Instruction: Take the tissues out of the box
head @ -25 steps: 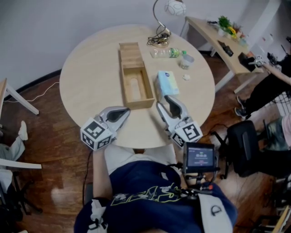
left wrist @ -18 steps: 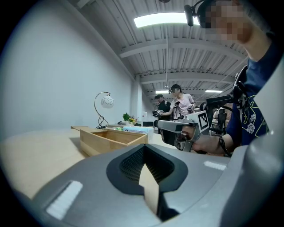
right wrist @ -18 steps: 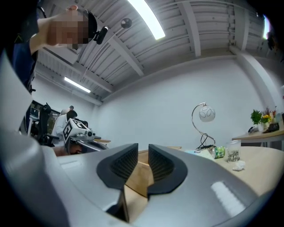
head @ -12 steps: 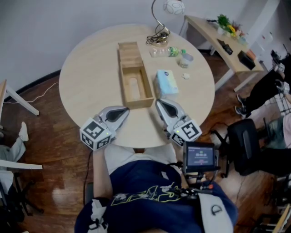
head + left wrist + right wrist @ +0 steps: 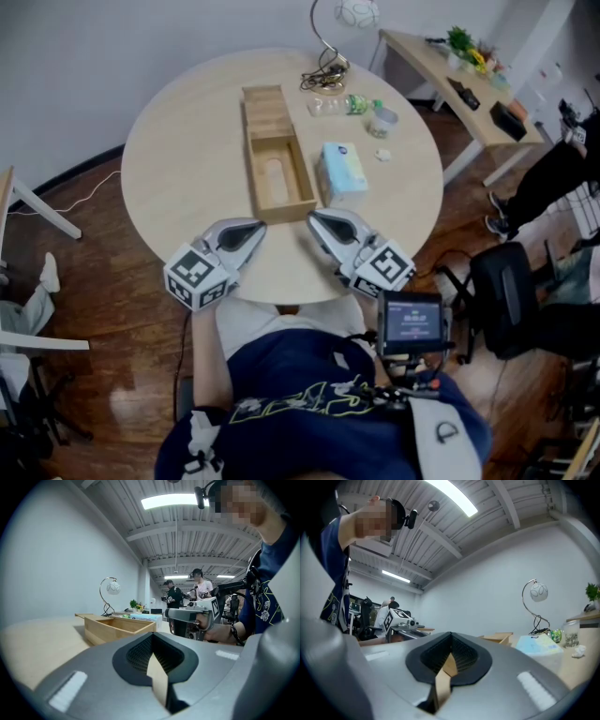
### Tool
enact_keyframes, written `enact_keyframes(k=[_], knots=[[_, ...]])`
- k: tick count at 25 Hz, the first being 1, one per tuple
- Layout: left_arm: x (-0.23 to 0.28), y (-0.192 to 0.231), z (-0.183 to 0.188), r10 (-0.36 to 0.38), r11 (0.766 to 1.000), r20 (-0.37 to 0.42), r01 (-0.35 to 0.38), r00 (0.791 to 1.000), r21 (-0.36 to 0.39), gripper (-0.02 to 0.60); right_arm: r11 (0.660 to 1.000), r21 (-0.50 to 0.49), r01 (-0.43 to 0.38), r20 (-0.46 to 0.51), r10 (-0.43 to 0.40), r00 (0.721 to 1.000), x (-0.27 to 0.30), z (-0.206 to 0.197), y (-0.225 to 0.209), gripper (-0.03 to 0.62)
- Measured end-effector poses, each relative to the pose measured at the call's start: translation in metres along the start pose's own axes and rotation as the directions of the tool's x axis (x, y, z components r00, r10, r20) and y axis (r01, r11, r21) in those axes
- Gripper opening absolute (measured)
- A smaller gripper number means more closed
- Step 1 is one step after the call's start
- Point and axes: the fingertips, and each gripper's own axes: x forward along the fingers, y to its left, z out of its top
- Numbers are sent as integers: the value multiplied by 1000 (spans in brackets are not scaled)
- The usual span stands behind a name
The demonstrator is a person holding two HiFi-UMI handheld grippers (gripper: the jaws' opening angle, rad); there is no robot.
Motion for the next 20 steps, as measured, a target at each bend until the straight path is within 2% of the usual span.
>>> enact_keyframes(k=[20], knots=[[-1, 0, -1, -1, 1000, 0, 1, 1000, 2, 0, 988, 38, -152, -96, 155, 983, 17, -18, 22, 0]])
